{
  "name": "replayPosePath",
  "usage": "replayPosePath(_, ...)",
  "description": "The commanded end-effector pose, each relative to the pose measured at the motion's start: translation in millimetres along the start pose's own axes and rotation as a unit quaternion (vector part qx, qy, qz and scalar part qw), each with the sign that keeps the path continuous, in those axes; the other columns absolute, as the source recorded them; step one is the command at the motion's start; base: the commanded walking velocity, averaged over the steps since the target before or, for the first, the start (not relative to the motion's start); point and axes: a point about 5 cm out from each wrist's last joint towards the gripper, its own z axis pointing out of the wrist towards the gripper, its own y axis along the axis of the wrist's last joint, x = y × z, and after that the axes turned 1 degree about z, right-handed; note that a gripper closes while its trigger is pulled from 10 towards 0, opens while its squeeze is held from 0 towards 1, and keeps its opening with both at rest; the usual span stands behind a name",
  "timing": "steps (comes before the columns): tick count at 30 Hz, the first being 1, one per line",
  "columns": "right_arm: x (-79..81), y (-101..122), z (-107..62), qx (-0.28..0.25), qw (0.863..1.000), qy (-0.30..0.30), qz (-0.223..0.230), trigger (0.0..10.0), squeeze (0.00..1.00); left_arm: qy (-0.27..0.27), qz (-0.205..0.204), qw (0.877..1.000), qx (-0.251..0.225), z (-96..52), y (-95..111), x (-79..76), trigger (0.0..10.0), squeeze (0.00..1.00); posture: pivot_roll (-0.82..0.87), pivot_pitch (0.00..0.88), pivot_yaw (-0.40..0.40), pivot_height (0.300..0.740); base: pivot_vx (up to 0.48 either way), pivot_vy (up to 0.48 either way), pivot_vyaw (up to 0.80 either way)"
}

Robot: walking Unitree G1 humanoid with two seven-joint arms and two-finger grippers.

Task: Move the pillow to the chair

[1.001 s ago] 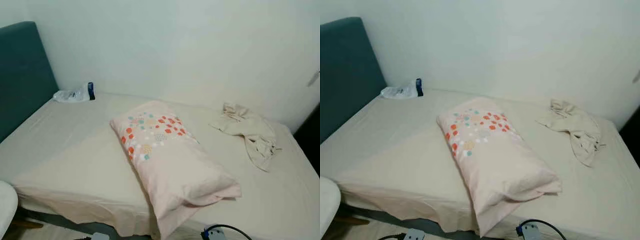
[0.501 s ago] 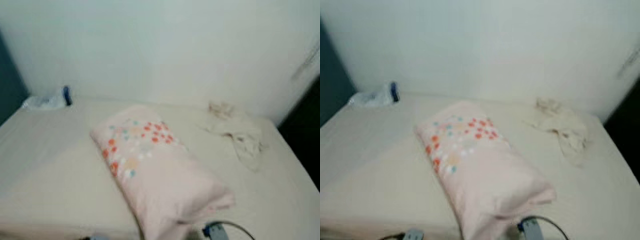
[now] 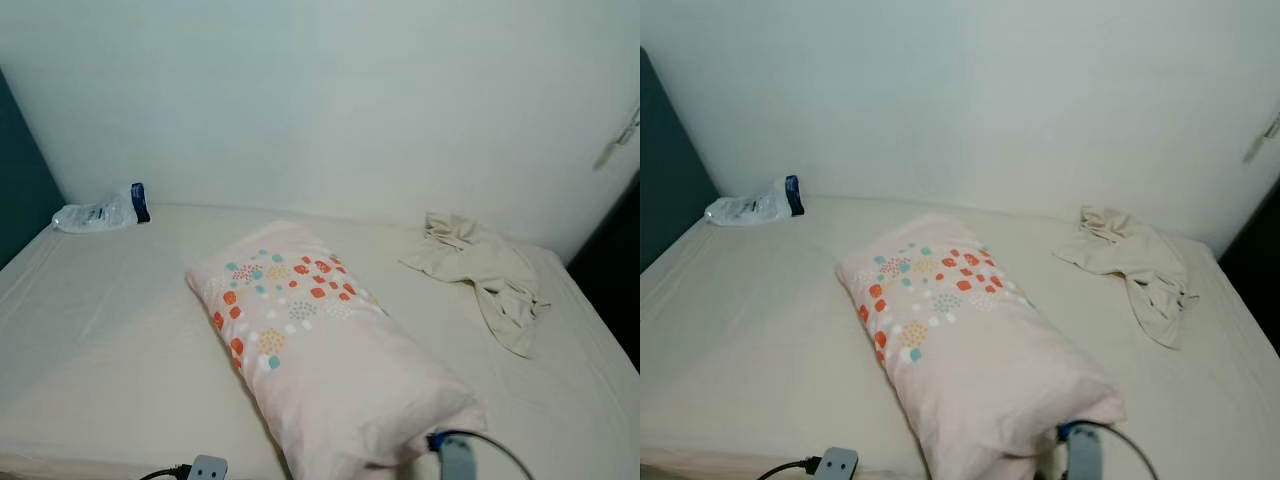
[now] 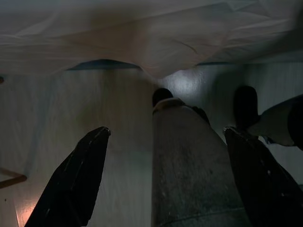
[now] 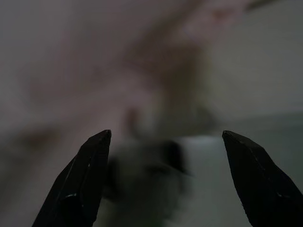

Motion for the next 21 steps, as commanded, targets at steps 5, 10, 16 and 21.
replayPosePath(5,29.6,57.6,3.0,-0.127,0.971,0.148,0.142,10.0,0.0,0.046,-0.018,0.998,-0.046,2.5,25.9,20.0,10.0,0.0,0.06,0.0,-0.025,0.74,0.0,0.0,0.0)
replayPosePath(10,21.1,89.1,-0.9,-0.189,0.953,0.133,0.195,10.0,0.0,0.106,-0.04,0.988,-0.107,1.3,57.6,43.5,10.0,0.0,0.05,0.0,-0.021,0.74,0.0,0.0,0.0)
replayPosePath(16,24.4,97.7,0.5,-0.183,0.962,0.11,0.171,10.0,0.0,0.126,-0.074,0.971,-0.186,-2.8,100.4,57.4,10.0,0.0,0.06,0.0,-0.027,0.74,0.0,0.0,0.0)
replayPosePath(21,34.2,97.7,2.8,-0.178,0.957,0.12,0.195,10.0,0.0,0.044,-0.106,0.967,-0.228,-2.2,120.7,37.8,10.0,0.0,0.07,0.0,-0.029,0.74,0.0,0.0,0.0)
